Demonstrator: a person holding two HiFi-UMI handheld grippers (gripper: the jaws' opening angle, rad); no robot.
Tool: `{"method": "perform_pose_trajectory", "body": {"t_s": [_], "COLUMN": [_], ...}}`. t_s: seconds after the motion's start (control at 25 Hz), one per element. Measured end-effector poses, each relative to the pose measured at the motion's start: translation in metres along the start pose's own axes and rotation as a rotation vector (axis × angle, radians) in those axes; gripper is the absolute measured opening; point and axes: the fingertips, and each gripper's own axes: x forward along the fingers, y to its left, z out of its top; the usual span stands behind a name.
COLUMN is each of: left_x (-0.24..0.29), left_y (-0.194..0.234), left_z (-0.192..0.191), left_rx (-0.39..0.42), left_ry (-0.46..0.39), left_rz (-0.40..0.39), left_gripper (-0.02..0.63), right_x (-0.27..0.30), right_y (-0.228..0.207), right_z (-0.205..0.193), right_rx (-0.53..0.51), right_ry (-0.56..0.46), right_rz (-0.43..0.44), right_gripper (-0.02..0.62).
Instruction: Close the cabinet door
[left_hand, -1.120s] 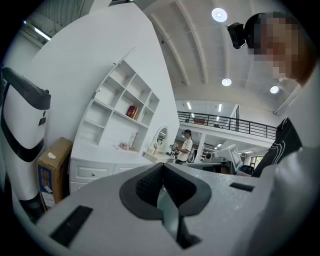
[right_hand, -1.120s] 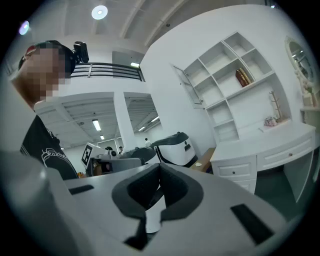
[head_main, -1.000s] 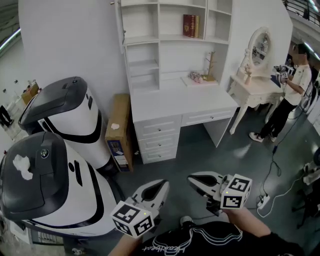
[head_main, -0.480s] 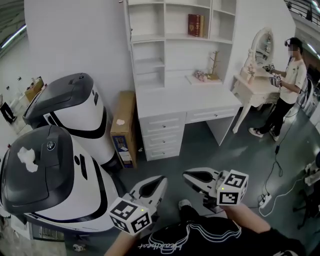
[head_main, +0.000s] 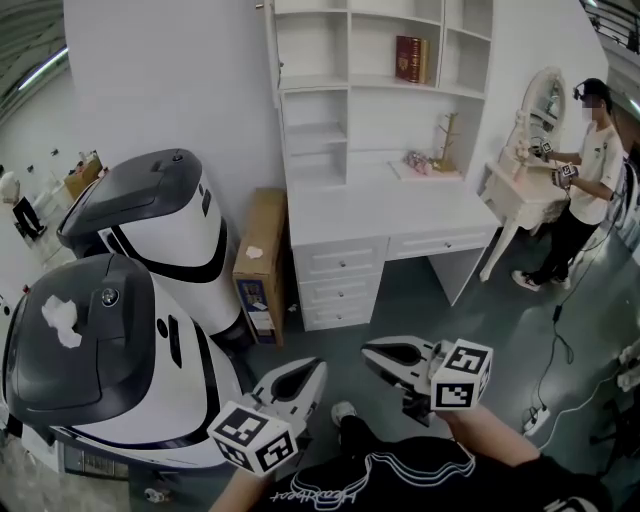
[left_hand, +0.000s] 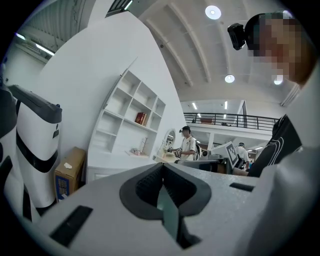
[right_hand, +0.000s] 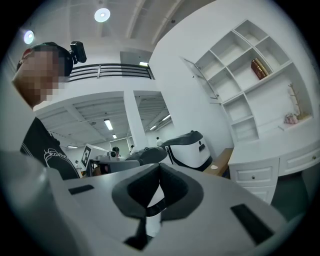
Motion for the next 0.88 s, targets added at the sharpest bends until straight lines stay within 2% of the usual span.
{"method": "perform_pose_trajectory", "body": {"t_s": [0.24, 0.52, 0.76, 0.88], "left_x": [0.03, 0.108, 0.183, 0.212], "left_y": [0.048, 0.118, 0.165, 0.182], "left_z": [0.003, 0.027, 0.066, 0.091], "left_rx": [-0.018, -0.066, -0.076, -0.077], "left_ry": [0.024, 0.022, 0.018, -0.02], "left_rz": [0.043, 0.062, 0.021, 0.017], "left_gripper": [0.005, 0.005, 0.005, 0.005], "right_x": [0.033, 0.065, 0.091, 0.096], "right_y": [-0.049, -0.146, -0.227, -0.256], "right_z": [0.008, 0.044, 0.086, 0.112], "right_rx": [0.05, 0.069, 0.064, 0.035], "right_ry": [-0.011, -0.03, -0.067, -0.088], "right_rz": [0.052, 0.064, 0.066, 0.063], "right_gripper": [0.006, 0.006, 0.006, 0.006]}}
